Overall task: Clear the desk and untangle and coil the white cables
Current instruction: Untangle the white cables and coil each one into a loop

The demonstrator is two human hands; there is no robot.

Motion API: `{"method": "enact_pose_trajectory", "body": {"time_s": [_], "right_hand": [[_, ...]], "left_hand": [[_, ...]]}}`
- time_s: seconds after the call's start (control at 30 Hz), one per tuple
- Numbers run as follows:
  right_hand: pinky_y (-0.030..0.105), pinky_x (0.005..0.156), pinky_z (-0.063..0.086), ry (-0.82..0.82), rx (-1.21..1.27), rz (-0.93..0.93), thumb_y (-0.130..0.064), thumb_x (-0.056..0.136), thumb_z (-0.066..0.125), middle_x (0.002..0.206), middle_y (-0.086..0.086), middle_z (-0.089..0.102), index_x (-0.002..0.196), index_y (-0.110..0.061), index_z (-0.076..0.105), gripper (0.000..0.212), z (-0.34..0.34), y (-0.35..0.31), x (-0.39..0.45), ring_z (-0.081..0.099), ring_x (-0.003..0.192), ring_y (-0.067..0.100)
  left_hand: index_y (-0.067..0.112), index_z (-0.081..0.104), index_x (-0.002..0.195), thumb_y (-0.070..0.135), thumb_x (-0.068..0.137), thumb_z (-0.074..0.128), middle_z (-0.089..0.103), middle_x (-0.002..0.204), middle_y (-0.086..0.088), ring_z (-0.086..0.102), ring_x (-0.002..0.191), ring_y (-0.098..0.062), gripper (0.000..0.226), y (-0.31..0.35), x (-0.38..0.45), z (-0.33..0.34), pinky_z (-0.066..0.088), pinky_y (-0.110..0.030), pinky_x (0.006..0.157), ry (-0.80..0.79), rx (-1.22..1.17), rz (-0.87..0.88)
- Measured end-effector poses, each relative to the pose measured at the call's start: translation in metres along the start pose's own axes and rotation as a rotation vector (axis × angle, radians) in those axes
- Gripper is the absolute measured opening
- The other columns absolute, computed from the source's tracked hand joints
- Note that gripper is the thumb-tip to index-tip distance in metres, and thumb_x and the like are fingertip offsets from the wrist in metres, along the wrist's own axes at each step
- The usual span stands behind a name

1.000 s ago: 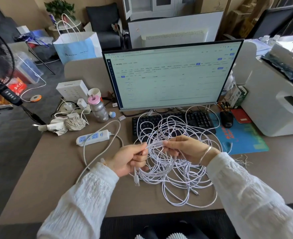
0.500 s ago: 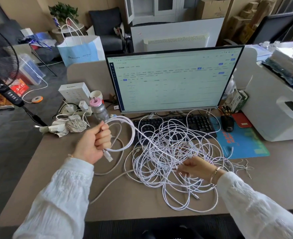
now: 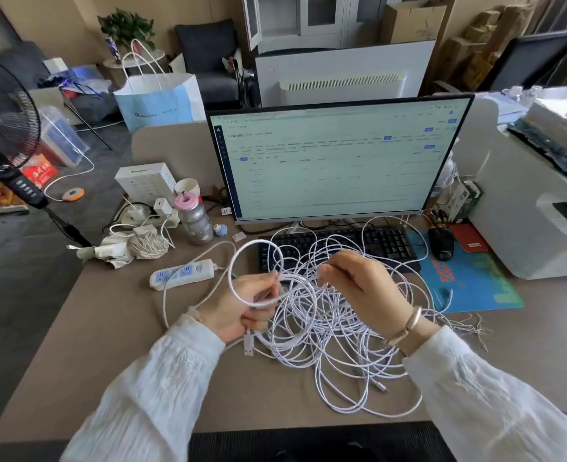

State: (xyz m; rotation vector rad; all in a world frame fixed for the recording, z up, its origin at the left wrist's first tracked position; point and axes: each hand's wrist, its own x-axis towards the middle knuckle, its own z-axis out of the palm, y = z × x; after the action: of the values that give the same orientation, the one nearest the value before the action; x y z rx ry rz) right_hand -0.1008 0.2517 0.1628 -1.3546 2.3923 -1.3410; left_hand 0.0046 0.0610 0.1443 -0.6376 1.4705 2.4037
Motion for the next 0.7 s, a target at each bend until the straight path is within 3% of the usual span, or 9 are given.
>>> {"method": "enact_pose_trajectory", "body": {"time_s": [0.1, 0.23, 0.43, 0.53, 0.7], "right_hand": [[0.02, 0.054, 0.046, 0.069, -0.138, -0.133, -0.041, 0.092, 0.049, 0.074, -0.01, 0.055, 0.082, -0.01, 0.067, 0.038, 0.009, 0.0, 0.004, 0.05, 0.059, 0.006], [0.038, 0.052, 0.051, 0.036, -0.169, -0.205, -0.043, 0.091, 0.049, 0.079, -0.007, 0.059, 0.084, -0.014, 0.067, 0.035, 0.014, 0.006, -0.001, 0.057, 0.061, 0.014], [0.036, 0.05, 0.052, -0.036, -0.185, -0.292, -0.041, 0.089, 0.052, 0.08, -0.009, 0.061, 0.083, -0.018, 0.07, 0.03, 0.011, 0.003, -0.005, 0.06, 0.061, 0.013], [0.034, 0.048, 0.052, -0.012, -0.199, -0.307, -0.039, 0.087, 0.058, 0.076, -0.011, 0.061, 0.084, -0.021, 0.061, 0.019, 0.014, -0.002, -0.01, 0.059, 0.059, 0.011], [0.022, 0.041, 0.041, 0.082, -0.278, -0.312, -0.026, 0.079, 0.075, 0.064, -0.015, 0.051, 0.077, -0.02, 0.047, 0.029, 0.022, -0.004, -0.014, 0.043, 0.049, 0.002]], "left_hand": [[0.008, 0.049, 0.073, 0.026, 0.092, 0.049, 0.049, 0.051, -0.006, 0.029, 0.034, -0.007, 0.026, -0.002, 0.0, 0.01, 0.019, -0.01, 0.034, -0.035, 0.086, -0.002], [0.007, 0.05, 0.073, 0.028, 0.09, 0.048, 0.045, 0.048, -0.007, 0.028, 0.033, -0.006, 0.027, 0.001, -0.003, 0.014, 0.016, -0.011, 0.032, -0.104, 0.065, -0.038], [0.006, 0.053, 0.075, 0.03, 0.094, 0.046, 0.055, 0.055, -0.008, 0.033, 0.039, -0.007, 0.031, 0.003, -0.004, 0.014, 0.018, -0.014, 0.033, -0.219, 0.205, -0.171], [0.006, 0.051, 0.074, 0.032, 0.093, 0.045, 0.06, 0.057, -0.01, 0.034, 0.04, -0.007, 0.033, 0.003, 0.0, 0.018, 0.02, -0.014, 0.035, -0.221, 0.272, -0.169], [0.011, 0.046, 0.069, 0.035, 0.094, 0.046, 0.034, 0.046, 0.002, 0.023, 0.038, -0.006, 0.034, 0.001, 0.003, 0.028, 0.016, -0.017, 0.038, -0.194, 0.464, -0.093]]}}
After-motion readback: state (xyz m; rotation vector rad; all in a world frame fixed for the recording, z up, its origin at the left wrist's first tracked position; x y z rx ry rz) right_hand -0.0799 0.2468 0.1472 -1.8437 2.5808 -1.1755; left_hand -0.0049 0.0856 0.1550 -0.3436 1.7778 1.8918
